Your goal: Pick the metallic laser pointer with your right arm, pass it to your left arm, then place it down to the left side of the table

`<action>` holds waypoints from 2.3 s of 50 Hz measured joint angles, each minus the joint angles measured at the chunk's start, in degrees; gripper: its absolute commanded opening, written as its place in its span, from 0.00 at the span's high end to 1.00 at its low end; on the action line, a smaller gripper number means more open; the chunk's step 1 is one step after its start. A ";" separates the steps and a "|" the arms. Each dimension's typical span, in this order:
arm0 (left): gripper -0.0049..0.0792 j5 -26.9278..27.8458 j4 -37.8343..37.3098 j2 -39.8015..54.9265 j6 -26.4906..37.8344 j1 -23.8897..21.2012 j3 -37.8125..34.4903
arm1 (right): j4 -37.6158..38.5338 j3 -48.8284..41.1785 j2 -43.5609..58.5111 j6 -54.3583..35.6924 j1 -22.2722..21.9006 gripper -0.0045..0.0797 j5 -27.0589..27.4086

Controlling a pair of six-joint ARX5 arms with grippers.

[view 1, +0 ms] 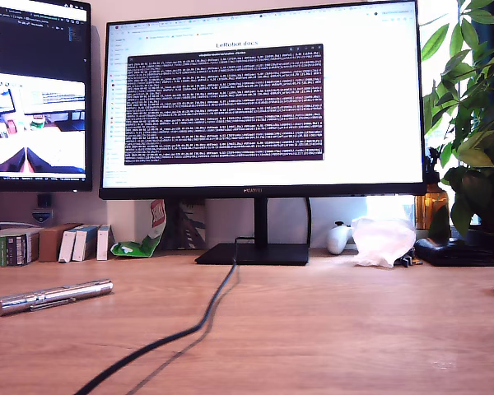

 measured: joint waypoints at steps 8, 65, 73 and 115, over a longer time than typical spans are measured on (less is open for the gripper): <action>0.97 0.07 -3.23 0.00 -3.96 0.00 0.00 | 0.04 0.00 0.00 0.13 0.00 0.95 0.00; 0.97 25.05 -3.17 0.00 -1.44 22.47 -0.15 | 0.04 0.00 0.00 0.13 0.00 0.95 0.00; 0.97 28.83 -1.77 -0.02 -1.31 23.06 -1.29 | 0.07 0.00 0.00 0.13 0.00 0.95 0.00; 0.97 29.09 -1.75 -0.02 -1.31 23.06 -1.31 | 0.04 0.00 0.00 0.13 2.73 0.95 -0.42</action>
